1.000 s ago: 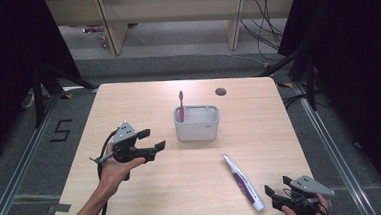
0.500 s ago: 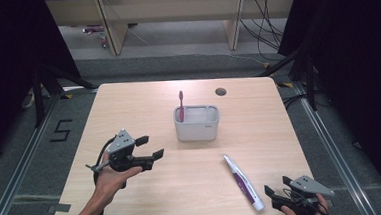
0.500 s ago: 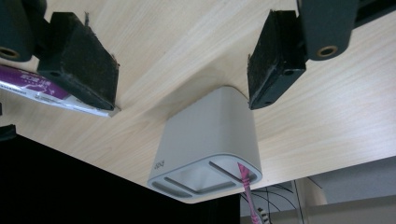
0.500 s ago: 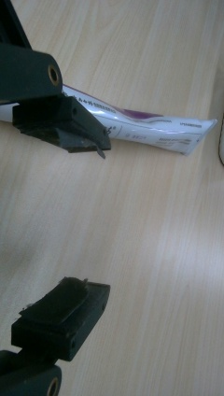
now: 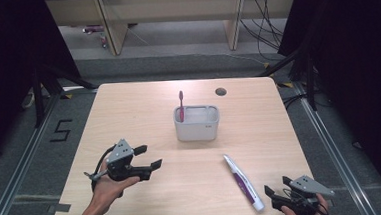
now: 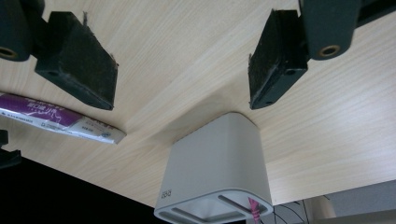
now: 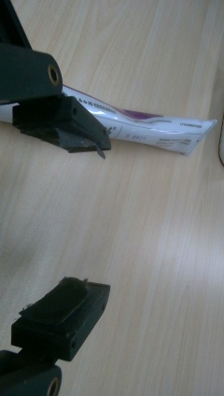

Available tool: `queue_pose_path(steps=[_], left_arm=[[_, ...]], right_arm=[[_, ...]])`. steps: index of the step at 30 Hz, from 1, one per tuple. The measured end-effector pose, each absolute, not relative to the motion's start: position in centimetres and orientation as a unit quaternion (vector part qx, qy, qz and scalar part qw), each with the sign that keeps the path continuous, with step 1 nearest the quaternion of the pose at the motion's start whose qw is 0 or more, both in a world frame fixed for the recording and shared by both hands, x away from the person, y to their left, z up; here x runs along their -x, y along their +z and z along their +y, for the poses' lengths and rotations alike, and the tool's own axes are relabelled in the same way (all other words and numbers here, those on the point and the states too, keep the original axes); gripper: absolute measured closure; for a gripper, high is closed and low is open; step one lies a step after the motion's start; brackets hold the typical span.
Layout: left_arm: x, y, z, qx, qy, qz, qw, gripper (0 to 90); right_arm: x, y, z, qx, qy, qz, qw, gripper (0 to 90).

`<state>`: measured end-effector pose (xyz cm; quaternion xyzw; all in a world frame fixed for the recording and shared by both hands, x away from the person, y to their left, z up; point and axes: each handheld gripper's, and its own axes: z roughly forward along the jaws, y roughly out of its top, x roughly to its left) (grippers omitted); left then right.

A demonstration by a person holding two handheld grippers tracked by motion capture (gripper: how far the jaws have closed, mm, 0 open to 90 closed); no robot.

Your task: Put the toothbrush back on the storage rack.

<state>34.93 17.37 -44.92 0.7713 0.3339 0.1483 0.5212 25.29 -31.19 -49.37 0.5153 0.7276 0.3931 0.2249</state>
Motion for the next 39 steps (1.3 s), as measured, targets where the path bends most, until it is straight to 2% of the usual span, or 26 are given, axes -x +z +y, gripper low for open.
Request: queue_pose_path(steps=[4, 6, 27, 31, 32, 39], left_arm=[[-34.7, -45.3, 17.6, -0.772, 0.147, 0.336, 0.519, 22.9], [-34.4, -45.4, 17.7, -0.775, 0.149, 0.338, 0.513, 22.8], [-32.1, -46.3, 18.7, -0.784, 0.136, 0.331, 0.507, 21.7], [-31.6, -46.5, 19.0, -0.786, 0.131, 0.333, 0.504, 20.2], [-31.5, -46.6, 19.1, -0.784, 0.132, 0.335, 0.506, 19.5], [-30.5, -47.4, 19.7, -0.793, 0.128, 0.336, 0.492, 19.0]], right_arm=[[-25.3, -49.4, -31.3, -0.509, 0.39, 0.73, 0.235, 26.3], [-25.3, -49.3, -31.2, -0.518, 0.392, 0.727, 0.221, 26.3], [-25.3, -49.4, -31.2, -0.516, 0.393, 0.727, 0.225, 26.3], [-25.4, -49.5, -31.5, -0.507, 0.392, 0.73, 0.239, 26.3], [-25.4, -49.5, -31.4, -0.514, 0.398, 0.726, 0.226, 26.4], [-25.3, -49.5, -31.4, -0.513, 0.398, 0.726, 0.225, 26.4]])
